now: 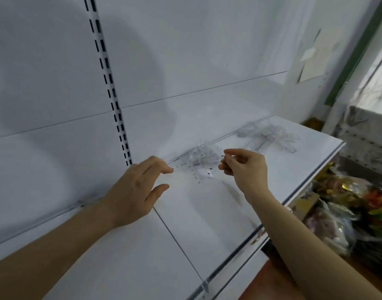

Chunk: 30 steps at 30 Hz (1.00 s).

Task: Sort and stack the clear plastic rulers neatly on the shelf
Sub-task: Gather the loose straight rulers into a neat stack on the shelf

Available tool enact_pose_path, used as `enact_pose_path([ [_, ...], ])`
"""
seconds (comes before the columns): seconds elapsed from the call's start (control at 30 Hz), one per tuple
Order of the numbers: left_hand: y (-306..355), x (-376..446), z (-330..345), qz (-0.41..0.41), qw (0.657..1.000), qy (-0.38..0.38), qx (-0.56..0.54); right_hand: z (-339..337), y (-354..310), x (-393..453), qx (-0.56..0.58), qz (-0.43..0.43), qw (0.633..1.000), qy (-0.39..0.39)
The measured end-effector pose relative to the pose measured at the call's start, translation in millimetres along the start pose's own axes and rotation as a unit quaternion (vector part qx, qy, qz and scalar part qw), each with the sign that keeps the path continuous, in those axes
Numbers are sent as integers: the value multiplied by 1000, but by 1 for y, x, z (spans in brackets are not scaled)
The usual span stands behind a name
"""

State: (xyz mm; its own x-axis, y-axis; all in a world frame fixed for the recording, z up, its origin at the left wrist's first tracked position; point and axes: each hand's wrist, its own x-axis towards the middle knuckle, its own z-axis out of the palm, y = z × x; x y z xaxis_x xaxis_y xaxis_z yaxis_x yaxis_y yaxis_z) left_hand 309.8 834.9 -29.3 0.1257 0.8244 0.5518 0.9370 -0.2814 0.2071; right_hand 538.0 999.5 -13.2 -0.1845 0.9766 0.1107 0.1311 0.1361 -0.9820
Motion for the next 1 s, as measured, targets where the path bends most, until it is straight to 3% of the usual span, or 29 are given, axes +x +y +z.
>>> enact_pose_path([
  [0.2,-20,30,13,-70,998,4,-6,25,17,24,-50,-2,997,-62],
  [0.33,-22,60,35,-120,992,24,-39,14,25,27,-62,-18,997,-29],
  [0.53,-24,105,69,-137,990,-28,13,9,28,31,-20,-9,1000,-6],
  [0.77,-24,97,66,-156,983,-85,41,7,28,31,-26,-17,999,-12],
  [0.9,-21,78,40,-186,977,-93,49,9,30,26,-84,-57,994,-32],
  [1.0,-18,52,19,-208,971,-100,64,11,29,17,-177,-133,974,-45],
])
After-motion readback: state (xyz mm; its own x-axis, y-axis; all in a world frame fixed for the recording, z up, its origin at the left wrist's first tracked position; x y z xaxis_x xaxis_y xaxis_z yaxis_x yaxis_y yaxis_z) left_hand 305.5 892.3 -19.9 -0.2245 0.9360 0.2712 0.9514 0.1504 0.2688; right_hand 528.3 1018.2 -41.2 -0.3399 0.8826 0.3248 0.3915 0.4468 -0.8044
